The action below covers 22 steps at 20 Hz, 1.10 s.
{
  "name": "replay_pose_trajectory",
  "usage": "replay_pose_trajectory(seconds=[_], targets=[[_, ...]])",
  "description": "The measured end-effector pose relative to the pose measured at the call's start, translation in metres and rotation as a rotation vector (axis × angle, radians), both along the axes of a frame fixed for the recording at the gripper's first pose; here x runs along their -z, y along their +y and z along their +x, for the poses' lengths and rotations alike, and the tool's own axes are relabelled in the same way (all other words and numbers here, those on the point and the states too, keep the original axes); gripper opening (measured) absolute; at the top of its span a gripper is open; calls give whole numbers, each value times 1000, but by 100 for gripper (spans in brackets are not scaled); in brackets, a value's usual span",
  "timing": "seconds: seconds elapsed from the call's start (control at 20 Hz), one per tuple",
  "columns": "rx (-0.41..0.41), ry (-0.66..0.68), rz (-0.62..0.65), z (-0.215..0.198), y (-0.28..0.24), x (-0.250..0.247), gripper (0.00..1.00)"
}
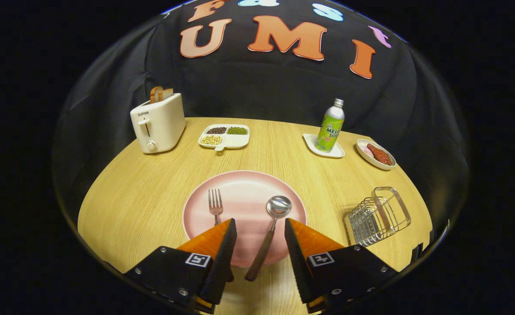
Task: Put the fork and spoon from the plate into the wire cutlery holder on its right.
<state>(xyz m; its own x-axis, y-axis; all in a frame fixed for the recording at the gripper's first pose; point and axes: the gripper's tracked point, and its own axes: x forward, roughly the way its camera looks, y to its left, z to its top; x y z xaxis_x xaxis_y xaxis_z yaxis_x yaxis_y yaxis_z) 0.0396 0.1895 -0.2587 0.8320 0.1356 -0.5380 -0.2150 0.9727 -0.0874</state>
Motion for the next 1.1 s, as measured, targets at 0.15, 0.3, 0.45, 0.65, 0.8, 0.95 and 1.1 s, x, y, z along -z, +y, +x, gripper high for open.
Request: replay_pose_trajectory(seconds=[0.15, 0.3, 0.45, 0.65, 0.8, 0.95, 1.1], targets=[[37, 17, -18, 6, -5, 13, 52], [57, 57, -41, 8, -9, 29, 40], [67, 97, -29, 11, -6, 40, 31], [82, 115, -43, 10, -10, 49, 22], [99, 123, -47, 12, -14, 50, 20], [105, 139, -25, 14, -17, 49, 9], [103, 141, -19, 14, -18, 49, 5]])
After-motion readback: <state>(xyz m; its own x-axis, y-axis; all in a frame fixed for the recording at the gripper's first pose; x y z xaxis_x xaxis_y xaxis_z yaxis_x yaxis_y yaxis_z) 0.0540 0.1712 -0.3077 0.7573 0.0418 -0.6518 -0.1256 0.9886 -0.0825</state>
